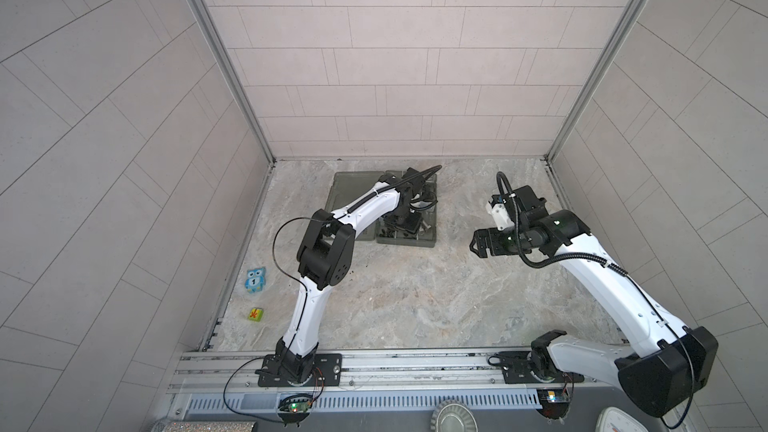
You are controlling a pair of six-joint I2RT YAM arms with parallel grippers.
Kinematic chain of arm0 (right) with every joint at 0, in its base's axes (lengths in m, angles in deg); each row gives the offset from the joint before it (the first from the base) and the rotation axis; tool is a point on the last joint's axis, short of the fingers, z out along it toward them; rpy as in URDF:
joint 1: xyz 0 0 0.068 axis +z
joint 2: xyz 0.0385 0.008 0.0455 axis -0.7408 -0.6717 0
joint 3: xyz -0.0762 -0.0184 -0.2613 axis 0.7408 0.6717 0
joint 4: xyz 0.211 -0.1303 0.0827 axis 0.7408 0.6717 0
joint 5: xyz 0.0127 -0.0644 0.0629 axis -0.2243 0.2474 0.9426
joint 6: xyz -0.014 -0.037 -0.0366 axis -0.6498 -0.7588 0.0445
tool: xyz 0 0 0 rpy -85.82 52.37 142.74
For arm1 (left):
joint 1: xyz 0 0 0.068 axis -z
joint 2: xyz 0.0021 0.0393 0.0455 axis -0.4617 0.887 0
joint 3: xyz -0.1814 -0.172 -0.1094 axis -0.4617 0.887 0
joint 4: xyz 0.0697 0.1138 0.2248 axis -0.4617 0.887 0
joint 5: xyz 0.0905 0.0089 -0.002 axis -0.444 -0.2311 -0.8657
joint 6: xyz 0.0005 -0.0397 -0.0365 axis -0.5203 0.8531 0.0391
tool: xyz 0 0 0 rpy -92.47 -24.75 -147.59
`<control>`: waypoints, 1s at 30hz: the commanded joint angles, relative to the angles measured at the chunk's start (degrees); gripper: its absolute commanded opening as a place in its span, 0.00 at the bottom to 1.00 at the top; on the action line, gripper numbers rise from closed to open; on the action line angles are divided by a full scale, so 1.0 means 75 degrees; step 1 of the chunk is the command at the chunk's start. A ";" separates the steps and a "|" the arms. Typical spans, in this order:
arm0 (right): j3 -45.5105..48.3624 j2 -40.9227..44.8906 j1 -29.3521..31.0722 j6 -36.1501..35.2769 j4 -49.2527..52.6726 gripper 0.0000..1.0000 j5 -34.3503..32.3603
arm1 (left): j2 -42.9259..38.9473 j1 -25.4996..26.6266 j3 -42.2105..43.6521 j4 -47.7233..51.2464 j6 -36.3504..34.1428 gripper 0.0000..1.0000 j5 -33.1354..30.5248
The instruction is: Sort the screws and nuts into containers
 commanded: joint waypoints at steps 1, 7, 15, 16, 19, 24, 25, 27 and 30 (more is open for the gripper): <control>-0.0185 -0.0157 -0.0049 -0.0154 -0.0076 0.99 -0.0110 | -0.0183 -0.0106 -0.0077 0.0082 -0.0029 0.85 -0.0218; -0.0139 -0.0296 -0.0103 -0.0179 -0.0547 0.99 -0.0321 | -0.1547 -0.0435 0.0717 -0.0874 0.0090 1.00 -0.0454; 0.0427 -0.0319 -0.0382 -0.0288 -0.1725 0.99 -0.1007 | -0.4193 -0.1766 0.2504 -0.2546 0.0405 1.00 -0.0951; 0.0543 -0.0328 -0.0404 -0.0373 -0.1932 0.99 -0.1280 | -0.4466 -0.1937 0.2775 -0.2657 0.0337 1.00 -0.1346; 0.1020 -0.0263 -0.0459 -0.0634 -0.2670 1.00 -0.2253 | -0.5066 -0.2712 0.3563 -0.2859 -0.0006 1.00 -0.1469; 0.2770 0.0455 -0.0497 -0.1531 -0.5560 1.00 -0.3913 | -0.6111 -0.4237 0.5448 -0.3903 0.0047 1.00 -0.1433; 0.3214 0.0582 -0.0531 -0.1802 -0.6291 1.00 -0.4156 | -0.6240 -0.4501 0.5815 -0.4178 0.0125 1.00 -0.1413; 0.3754 0.0624 -0.0636 -0.2214 -0.7309 1.00 -0.4487 | -0.6351 -0.4776 0.6360 -0.4527 0.0164 1.00 -0.1494; 0.4170 0.0243 -0.0775 -0.2585 -0.8275 1.00 -0.5340 | -0.6332 -0.4839 0.7115 -0.5332 -0.0003 0.98 -0.1882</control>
